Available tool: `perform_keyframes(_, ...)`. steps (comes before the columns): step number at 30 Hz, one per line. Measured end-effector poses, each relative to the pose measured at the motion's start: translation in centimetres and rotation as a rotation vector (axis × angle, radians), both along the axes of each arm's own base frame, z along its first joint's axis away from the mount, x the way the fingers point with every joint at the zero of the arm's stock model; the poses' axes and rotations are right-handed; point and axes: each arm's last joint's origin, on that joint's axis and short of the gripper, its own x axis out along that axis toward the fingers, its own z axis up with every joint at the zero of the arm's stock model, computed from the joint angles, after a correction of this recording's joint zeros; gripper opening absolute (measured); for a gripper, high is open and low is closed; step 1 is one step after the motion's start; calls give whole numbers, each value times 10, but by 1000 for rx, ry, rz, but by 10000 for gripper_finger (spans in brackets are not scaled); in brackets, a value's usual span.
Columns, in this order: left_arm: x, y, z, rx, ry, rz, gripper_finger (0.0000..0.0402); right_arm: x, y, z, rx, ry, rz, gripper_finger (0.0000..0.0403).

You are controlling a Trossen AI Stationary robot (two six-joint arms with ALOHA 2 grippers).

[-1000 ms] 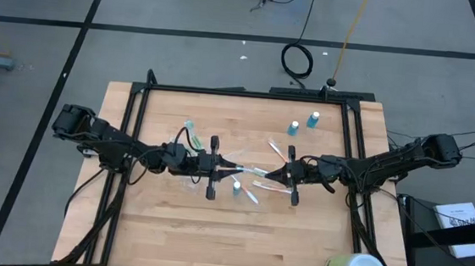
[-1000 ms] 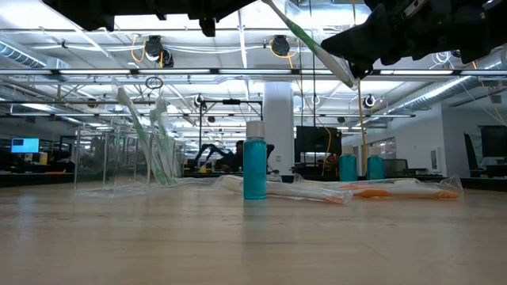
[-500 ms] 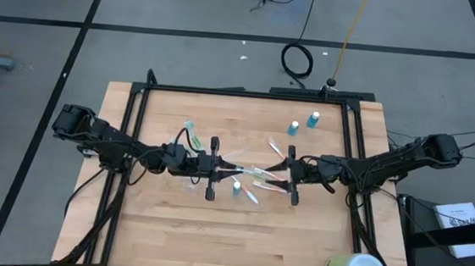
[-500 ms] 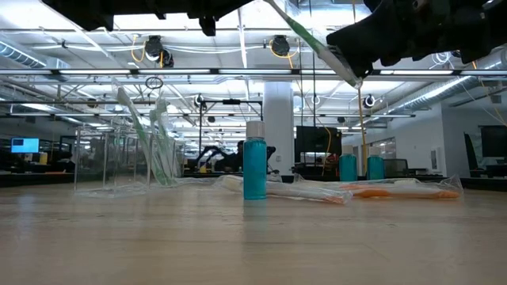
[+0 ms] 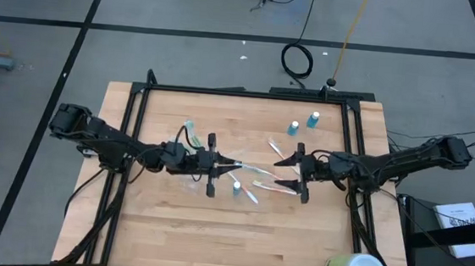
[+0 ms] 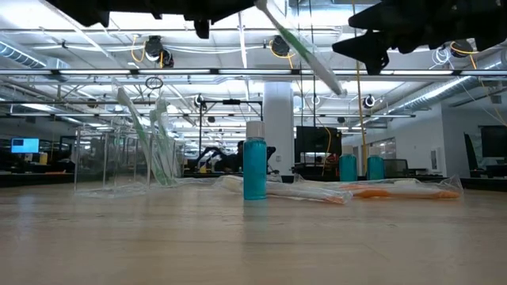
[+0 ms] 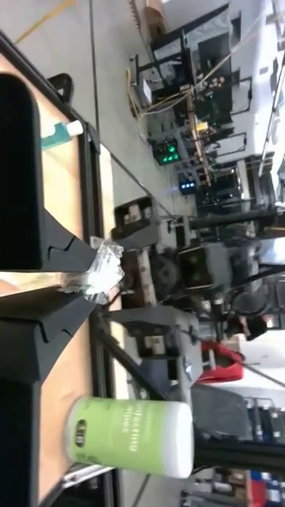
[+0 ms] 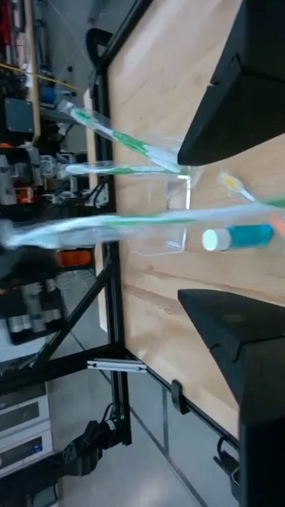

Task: Pick & Place toothbrushing station
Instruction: Put the green toothbrush into the top section of the transparent organizer

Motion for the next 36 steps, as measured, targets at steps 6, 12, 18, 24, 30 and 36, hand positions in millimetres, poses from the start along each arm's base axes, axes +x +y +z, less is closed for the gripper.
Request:
perform_keyframes(6,-22,7,19,-59,75,108,23,-2,0,-2,6,30,-1,259)
perform_keyframes(12,-58,17,37,-112,159,260,11,-2,0,-2,3,33,-1,259)
perform_keyframes(18,-97,26,54,-192,170,397,12,-2,0,-2,3,32,-1,258)
perform_keyframes(24,-135,34,60,-314,178,495,13,-2,0,-2,3,33,-1,258)
perform_keyframes(30,-153,36,56,-407,215,507,11,-4,-1,-8,-2,45,-13,258)
perform_keyframes(36,-154,36,47,-443,285,541,19,-4,-2,-9,0,26,-25,258)
